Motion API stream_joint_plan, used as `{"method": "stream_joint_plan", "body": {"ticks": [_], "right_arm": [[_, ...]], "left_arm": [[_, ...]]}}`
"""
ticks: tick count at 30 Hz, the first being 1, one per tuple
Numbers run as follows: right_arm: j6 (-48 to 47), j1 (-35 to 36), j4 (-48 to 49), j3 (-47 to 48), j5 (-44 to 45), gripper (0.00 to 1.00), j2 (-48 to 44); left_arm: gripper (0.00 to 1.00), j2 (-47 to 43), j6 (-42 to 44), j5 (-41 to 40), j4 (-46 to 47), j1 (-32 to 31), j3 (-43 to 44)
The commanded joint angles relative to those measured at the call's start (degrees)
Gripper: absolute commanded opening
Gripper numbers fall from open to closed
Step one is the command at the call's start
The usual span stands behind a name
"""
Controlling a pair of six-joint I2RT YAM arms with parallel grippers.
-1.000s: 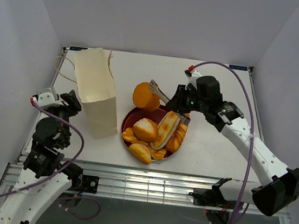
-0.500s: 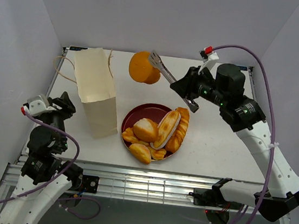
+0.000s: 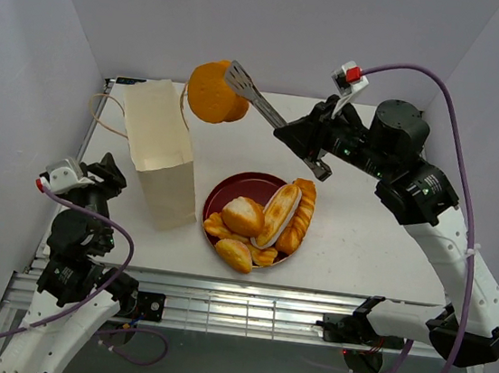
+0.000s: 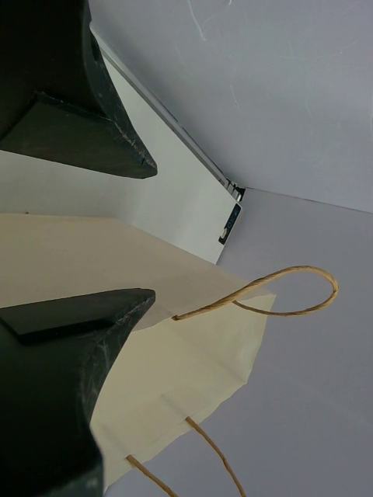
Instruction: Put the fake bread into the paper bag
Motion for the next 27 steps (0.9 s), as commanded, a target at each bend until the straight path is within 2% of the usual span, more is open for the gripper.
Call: {"method": "stream_joint_plan", "body": {"ticks": [1, 12, 27], "right_arm": [[-3.1, 2.7, 7.1, 4.9, -0.6, 0.08, 0.0], [-7.2, 12.8, 10.6, 12.6, 0.9, 0.08, 5.6], [-9.4, 15.3, 12.7, 12.8, 1.9, 0.08, 14.5]], "left_arm": [[0.69, 0.5, 0.5, -0.1, 0.6, -0.2, -0.1], [0.69, 0.9, 0.2, 1.0, 0.6, -0.2, -0.2], [0.69, 0.9, 0.1, 1.3, 0.5, -0.2, -0.3]]}}
